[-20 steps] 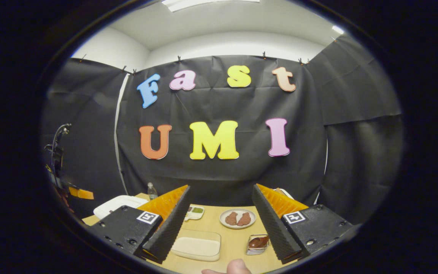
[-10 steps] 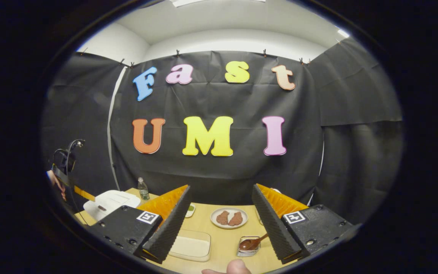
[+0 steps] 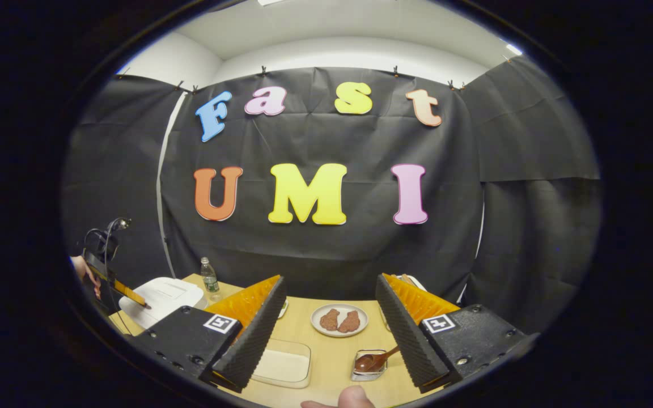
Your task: Close the left gripper, press the button to open the rice cooker; take a wooden spoon from the chopstick holder with the right hand, scoop a spoonful of rice and pour it into the rice cooker, then put the wooden spoon back into the chopstick holder.
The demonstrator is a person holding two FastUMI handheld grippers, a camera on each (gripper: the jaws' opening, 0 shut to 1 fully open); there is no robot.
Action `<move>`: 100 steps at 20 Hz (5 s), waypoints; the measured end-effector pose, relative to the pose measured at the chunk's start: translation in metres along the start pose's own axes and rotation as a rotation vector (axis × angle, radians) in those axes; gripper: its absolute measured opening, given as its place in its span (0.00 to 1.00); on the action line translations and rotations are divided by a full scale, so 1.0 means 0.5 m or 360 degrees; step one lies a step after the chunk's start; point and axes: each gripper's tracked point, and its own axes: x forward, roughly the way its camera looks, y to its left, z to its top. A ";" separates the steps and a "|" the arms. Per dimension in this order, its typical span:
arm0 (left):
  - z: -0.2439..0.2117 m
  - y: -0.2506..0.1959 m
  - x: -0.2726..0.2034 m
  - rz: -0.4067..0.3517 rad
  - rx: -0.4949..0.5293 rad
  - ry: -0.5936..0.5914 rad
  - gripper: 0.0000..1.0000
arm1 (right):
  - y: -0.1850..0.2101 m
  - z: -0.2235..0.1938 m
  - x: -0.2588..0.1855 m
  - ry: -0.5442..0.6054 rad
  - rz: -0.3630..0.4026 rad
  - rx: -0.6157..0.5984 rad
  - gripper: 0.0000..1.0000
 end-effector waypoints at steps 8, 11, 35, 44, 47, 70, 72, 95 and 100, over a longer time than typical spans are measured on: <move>0.001 0.005 0.014 0.0009 -0.0056 -0.0001 0.00 | 0.023 -0.017 0.004 0.0032 0.0036 0.0045 1.00; -0.014 -0.001 0.012 0.0062 -0.0009 0.0008 0.00 | 0.031 -0.004 -0.010 -0.0003 0.0046 0.0062 1.00; 0.091 -0.160 -0.386 0.0131 0.0197 -0.1170 0.94 | -0.125 -0.020 -0.152 -0.0034 -0.0027 0.0115 1.00; 0.079 -0.254 -0.442 0.0212 0.0238 -0.1371 0.94 | -0.213 -0.243 -0.085 0.0303 0.0008 0.0216 1.00; 0.082 -0.279 -0.412 0.0216 0.0261 -0.1353 0.94 | -0.232 -0.338 -0.024 0.0431 0.0033 0.0291 1.00; 0.231 -0.209 -0.469 0.0411 -0.0003 -0.1415 0.94 | -0.248 -0.518 0.249 0.0700 0.0122 0.0631 0.25; 0.225 -0.198 -0.475 0.0426 0.0028 -0.1406 0.94 | -0.251 -0.489 0.244 0.0668 0.0119 0.0647 0.21; 0.124 -0.053 -0.399 0.0228 0.0432 -0.1290 0.94 | 0.188 -0.378 0.209 0.0679 0.0273 0.0082 0.15; 0.114 -0.008 -0.405 0.0247 0.0388 -0.1251 0.96 | 0.216 -0.452 0.227 0.0607 0.0172 -0.0361 0.14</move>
